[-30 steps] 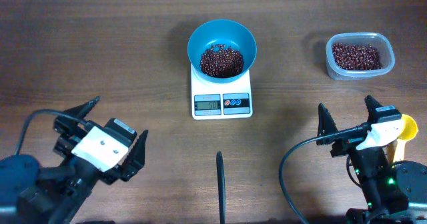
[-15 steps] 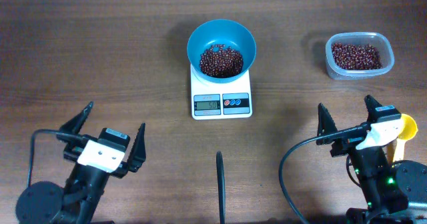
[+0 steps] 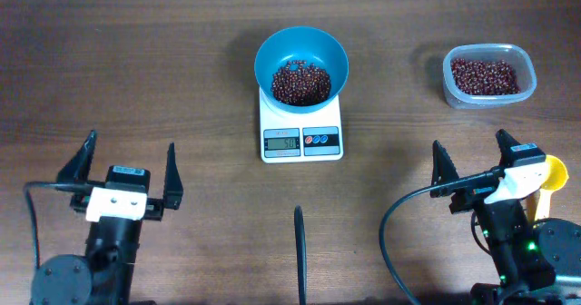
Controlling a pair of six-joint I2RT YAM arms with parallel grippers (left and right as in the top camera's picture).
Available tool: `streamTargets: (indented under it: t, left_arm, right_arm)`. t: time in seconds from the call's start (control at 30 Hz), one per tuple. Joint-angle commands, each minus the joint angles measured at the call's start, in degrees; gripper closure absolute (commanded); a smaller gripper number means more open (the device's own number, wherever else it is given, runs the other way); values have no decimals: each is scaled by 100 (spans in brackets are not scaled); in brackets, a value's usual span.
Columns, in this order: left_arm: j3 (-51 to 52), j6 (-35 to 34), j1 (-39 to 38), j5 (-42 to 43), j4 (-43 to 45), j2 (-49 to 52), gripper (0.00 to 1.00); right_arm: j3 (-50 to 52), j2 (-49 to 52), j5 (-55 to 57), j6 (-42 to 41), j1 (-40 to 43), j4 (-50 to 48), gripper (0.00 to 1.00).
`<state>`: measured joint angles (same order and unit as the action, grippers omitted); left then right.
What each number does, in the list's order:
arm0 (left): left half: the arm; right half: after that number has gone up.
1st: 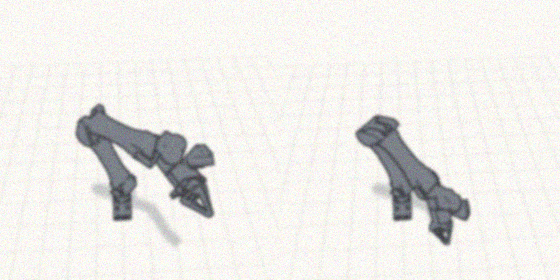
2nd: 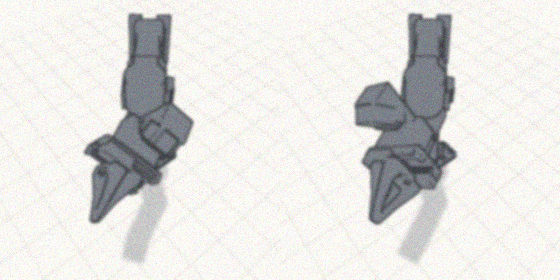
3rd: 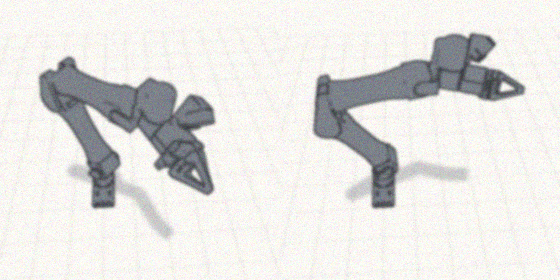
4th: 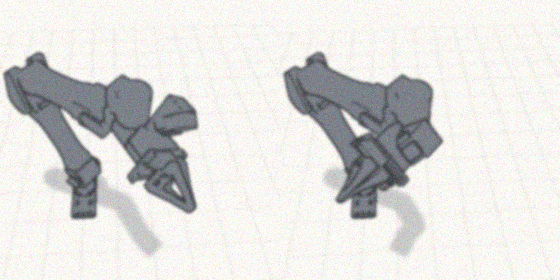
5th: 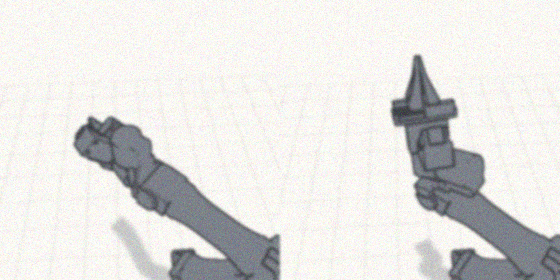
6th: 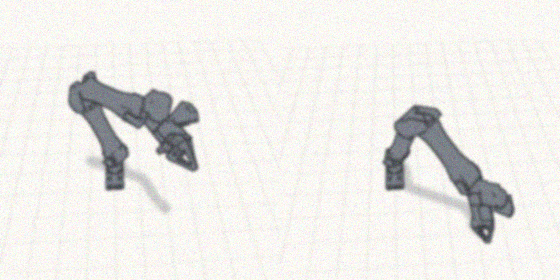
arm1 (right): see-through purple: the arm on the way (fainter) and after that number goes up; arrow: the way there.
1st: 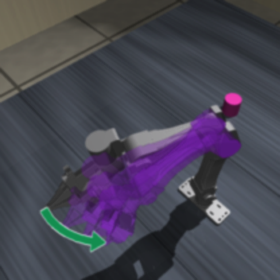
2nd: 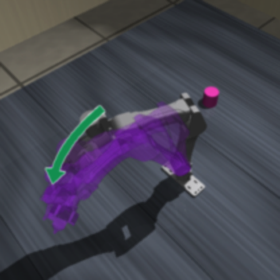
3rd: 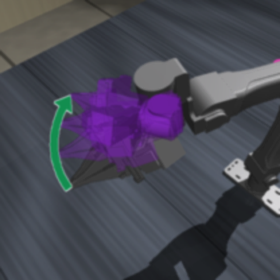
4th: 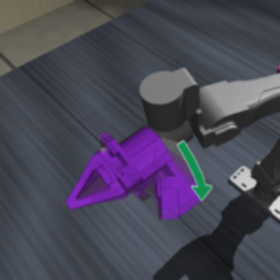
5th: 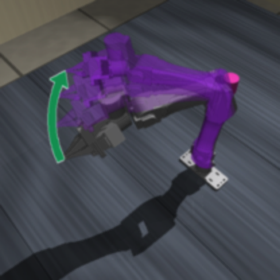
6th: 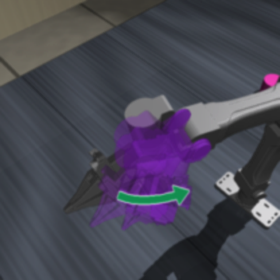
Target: Scoop item into bowl and weigh 50g on scale
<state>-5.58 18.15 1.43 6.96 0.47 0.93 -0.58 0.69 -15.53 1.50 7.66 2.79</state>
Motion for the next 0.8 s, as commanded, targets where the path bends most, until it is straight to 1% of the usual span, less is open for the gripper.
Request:
streamTargets:
  t: [0.0, 0.07, 0.17, 0.2, 0.43, 0.5, 0.53, 0.77]
  left_arm:
    - [249, -105, 28, -79, 280, -63, 1]
    - [313, -144, 28, -81, 295, -66, 1]
    - [496, -758, 28, -214, 295, -66, 1]
    - [511, -848, 31, -219, 225, -66, 1]
    - [511, -890, 28, -234, -487, -66, 1]
    - [511, -1335, 28, -245, -487, -66, 1]
    - [511, -1392, 28, -238, -490, -63, 1]
    - [511, -1401, 28, -361, -507, -66, 1]
  right_arm:
    - [26, -39, -35, -22, -52, 39, 1]
    - [26, -39, -35, -22, -52, 39, 1]
    - [26, -39, -35, -22, -52, 39, 1]
    - [26, -39, -33, -22, -52, 39, 1]
    - [26, -39, -35, -22, -52, 39, 1]
    - [26, -39, -35, -22, -52, 39, 1]
    - [26, -39, -35, -22, -52, 39, 1]
    - [26, -39, -33, -22, -52, 39, 1]
